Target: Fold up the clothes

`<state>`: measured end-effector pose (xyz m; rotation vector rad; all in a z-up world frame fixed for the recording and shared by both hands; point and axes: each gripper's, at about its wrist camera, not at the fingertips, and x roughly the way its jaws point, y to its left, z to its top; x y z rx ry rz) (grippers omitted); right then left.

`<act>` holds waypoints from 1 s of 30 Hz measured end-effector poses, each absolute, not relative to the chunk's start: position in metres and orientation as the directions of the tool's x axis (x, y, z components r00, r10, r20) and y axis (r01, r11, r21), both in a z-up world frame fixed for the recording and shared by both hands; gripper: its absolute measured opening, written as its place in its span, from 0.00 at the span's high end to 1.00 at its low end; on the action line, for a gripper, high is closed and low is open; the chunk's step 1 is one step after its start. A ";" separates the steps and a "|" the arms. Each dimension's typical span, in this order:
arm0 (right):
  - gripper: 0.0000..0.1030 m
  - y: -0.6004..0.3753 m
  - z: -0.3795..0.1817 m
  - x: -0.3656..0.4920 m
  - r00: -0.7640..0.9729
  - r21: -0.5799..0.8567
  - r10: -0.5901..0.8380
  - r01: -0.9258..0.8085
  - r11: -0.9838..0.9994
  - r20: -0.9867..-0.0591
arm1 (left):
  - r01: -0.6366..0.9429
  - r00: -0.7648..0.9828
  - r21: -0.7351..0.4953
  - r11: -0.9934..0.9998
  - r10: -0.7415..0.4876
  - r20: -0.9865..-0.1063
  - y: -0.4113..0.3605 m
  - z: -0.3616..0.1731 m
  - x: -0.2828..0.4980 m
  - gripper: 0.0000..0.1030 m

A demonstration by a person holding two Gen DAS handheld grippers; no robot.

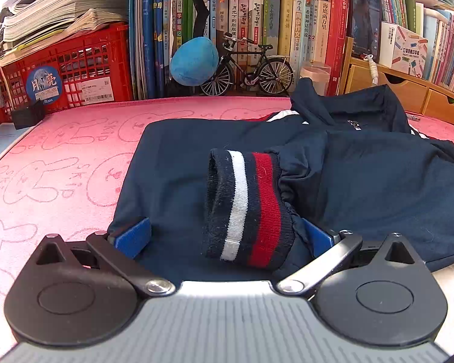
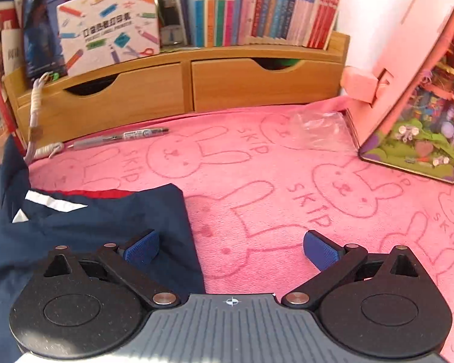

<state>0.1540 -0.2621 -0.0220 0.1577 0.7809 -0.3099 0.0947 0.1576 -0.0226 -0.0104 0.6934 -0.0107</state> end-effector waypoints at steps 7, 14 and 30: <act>0.00 -0.193 0.000 0.083 0.784 0.020 0.101 -0.112 0.993 -0.613 | 0.009 0.768 -0.014 1.000 -0.016 -0.640 0.158 -0.023 0.095 0.00; 0.00 -0.162 -0.005 0.003 0.783 -0.202 0.155 -0.338 0.919 -0.602 | 0.017 0.768 -0.019 1.000 -0.025 -0.640 0.158 -0.022 0.094 0.00; 0.00 -0.289 -0.018 0.011 0.746 0.005 -0.010 0.018 1.000 -0.666 | -0.030 0.753 -0.460 0.887 -0.283 -0.594 0.231 0.004 0.080 0.00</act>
